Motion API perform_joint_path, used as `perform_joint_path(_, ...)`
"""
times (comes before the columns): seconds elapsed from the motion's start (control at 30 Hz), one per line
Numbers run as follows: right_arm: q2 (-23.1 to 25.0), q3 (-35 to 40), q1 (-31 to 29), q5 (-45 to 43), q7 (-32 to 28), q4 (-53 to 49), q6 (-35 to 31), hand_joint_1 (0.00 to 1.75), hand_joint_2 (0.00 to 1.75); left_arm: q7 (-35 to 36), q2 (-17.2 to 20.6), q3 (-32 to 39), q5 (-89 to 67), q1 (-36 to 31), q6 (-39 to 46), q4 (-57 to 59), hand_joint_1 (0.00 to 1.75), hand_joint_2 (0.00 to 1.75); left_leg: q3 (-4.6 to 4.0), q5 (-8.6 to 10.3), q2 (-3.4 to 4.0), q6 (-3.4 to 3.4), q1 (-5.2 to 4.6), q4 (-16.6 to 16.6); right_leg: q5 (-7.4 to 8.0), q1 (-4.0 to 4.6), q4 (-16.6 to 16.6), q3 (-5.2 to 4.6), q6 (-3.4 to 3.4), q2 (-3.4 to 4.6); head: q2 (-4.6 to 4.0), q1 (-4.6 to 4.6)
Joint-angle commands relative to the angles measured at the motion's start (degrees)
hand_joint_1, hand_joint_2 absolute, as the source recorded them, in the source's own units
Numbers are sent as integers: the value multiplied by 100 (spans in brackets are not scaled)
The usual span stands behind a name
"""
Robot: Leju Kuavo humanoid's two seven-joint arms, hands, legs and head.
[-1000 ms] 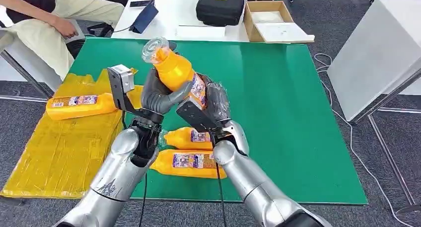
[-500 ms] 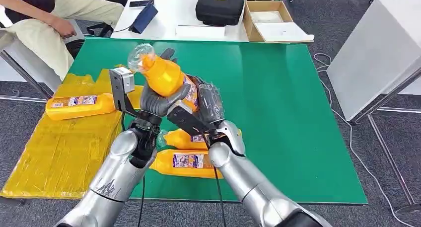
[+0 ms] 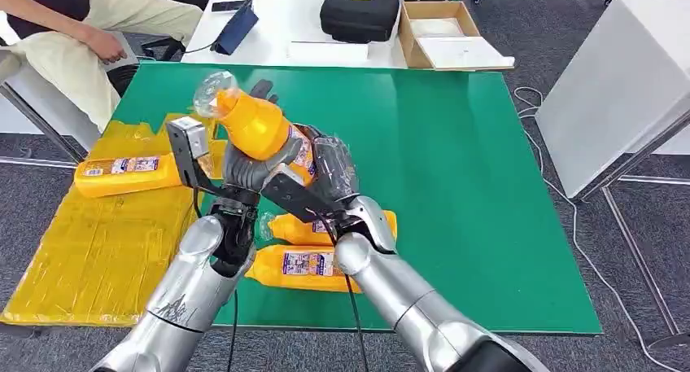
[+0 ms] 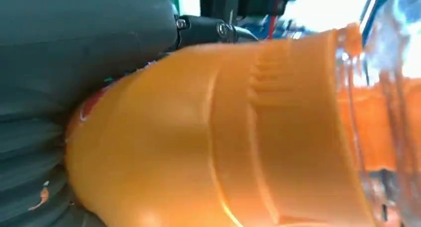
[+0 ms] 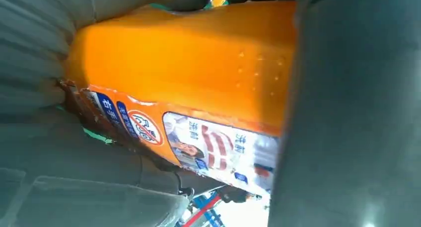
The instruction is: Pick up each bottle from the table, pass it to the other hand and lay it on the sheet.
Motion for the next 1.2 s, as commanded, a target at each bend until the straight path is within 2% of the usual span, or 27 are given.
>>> perform_joint_path(0.03,98,1123,-60,-116,-78,412,31,175,175,-530,-270,324,204,21,708,-742,175,175,26,-15,-3,-22,11,2,-13,11,-3,29,-17,-8,0,-2)
perform_joint_path(0.07,98,1098,-52,-109,-76,424,19,175,175,-568,-273,333,182,49,760,-816,175,175,41,-22,-4,-29,10,2,-21,11,-1,44,-22,-11,0,0)
perform_joint_path(0.13,98,1056,-38,-75,-91,452,13,175,175,-636,-293,338,161,69,845,-880,175,175,14,-8,-4,-16,10,1,-8,10,-4,17,-13,-9,0,0)
perform_joint_path(0.17,98,1035,-43,-57,-98,459,25,175,175,-660,-301,338,170,65,875,-901,175,175,39,-19,-10,-28,11,2,-21,12,-2,43,-21,-18,0,-2)
perform_joint_path(0.43,98,1014,-94,-47,-69,434,73,175,175,-661,-312,320,177,-8,926,-910,175,175,12,-4,-13,-15,9,0,-7,8,-4,13,-12,-17,0,-2)
perform_joint_path(0.47,98,1014,-94,-47,-69,434,73,175,175,-661,-312,320,177,-8,926,-910,175,175,52,-20,-22,-35,12,1,-26,12,-4,56,-27,-32,0,0)
perform_joint_path(0.5,98,1014,-94,-47,-69,434,73,175,175,-661,-312,320,177,-8,926,-910,175,175,25,-9,-19,-22,12,0,-14,11,-5,30,-18,-25,0,0)
perform_joint_path(0.53,98,1014,-94,-47,-69,434,73,175,175,-661,-312,320,177,-8,926,-910,175,175,44,-16,-21,-31,12,0,-22,11,-5,48,-24,-30,0,0)
perform_joint_path(0.6,98,1014,-94,-47,-69,434,73,175,175,-661,-312,320,177,-8,926,-910,175,175,25,-9,-18,-21,11,0,-14,10,-5,29,-17,-24,0,0)
perform_joint_path(0.63,98,1014,-94,-47,-69,434,73,175,175,-661,-312,320,177,-8,926,-910,175,175,63,-24,-23,-39,13,-3,-30,12,-7,68,-30,-34,0,0)
perform_joint_path(0.67,98,997,-94,-45,-54,431,63,173,175,-658,-316,326,193,-19,950,-887,175,175,33,-13,-20,-25,11,-1,-18,10,-5,38,-19,-27,0,0)
perform_joint_path(0.7,98,983,-96,-40,-50,432,62,175,175,-658,-313,320,197,-30,964,-879,175,175,52,-21,-21,-33,13,0,-26,13,-6,57,-25,-30,0,0)
perform_joint_path(0.73,98,960,-98,-25,-52,438,62,175,175,-659,-307,310,203,-37,981,-871,175,175,12,-4,-13,-14,8,-2,-6,7,-6,15,-11,-17,0,-2)
perform_joint_path(0.8,98,907,-89,-9,-66,455,52,175,175,-671,-300,309,209,-30,1010,-866,175,175,11,-3,-14,-14,8,-1,-7,7,-5,13,-11,-18,0,0)
perform_joint_path(0.87,98,861,-69,32,-87,463,41,175,175,-697,-293,306,202,-16,1046,-861,175,175,54,-21,-24,-34,14,0,-27,13,-5,59,-28,-34,0,0)
perform_joint_path(0.93,98,745,-52,67,-133,464,4,175,175,-805,-281,331,129,23,1142,-893,175,175,18,-5,-16,-18,9,-1,-9,8,-5,20,-14,-21,0,0)
perform_joint_path(0.97,94,702,-48,71,-144,456,-30,168,175,-822,-278,344,114,40,1158,-907,175,175,38,-13,-22,-28,12,-1,-19,11,-6,42,-22,-29,0,0)
perform_joint_path(1.0,55,500,-15,86,-210,371,-128,54,175,-894,-272,402,14,104,1225,-973,175,175,11,-2,-13,-14,8,-3,-5,7,-7,13,-11,-17,0,0)
perform_joint_path(1.03,33,442,-7,95,-227,333,-134,0,175,-913,-266,426,-18,125,1243,-995,175,175,19,-6,-15,-18,10,-2,-9,9,-7,21,-14,-20,0,-2)
perform_joint_path(1.07,-43,254,41,144,-262,139,-206,0,175,-1085,-254,504,-310,154,1465,-1061,175,175,62,-21,-23,-38,13,-4,-27,12,-9,66,-30,-33,0,0)
perform_joint_path(1.13,-185,79,87,175,-295,-181,-241,0,175,-1216,-206,606,-574,167,1677,-1171,175,175,15,-4,-14,-16,9,-2,-7,8,-7,17,-13,-18,0,2)
perform_joint_path(1.2,-502,-85,255,492,-159,-992,-392,0,175,-1745,-133,791,-1680,221,2617,-1393,175,175,23,-9,-15,-21,9,0,-12,8,-5,25,-16,-22,0,0)
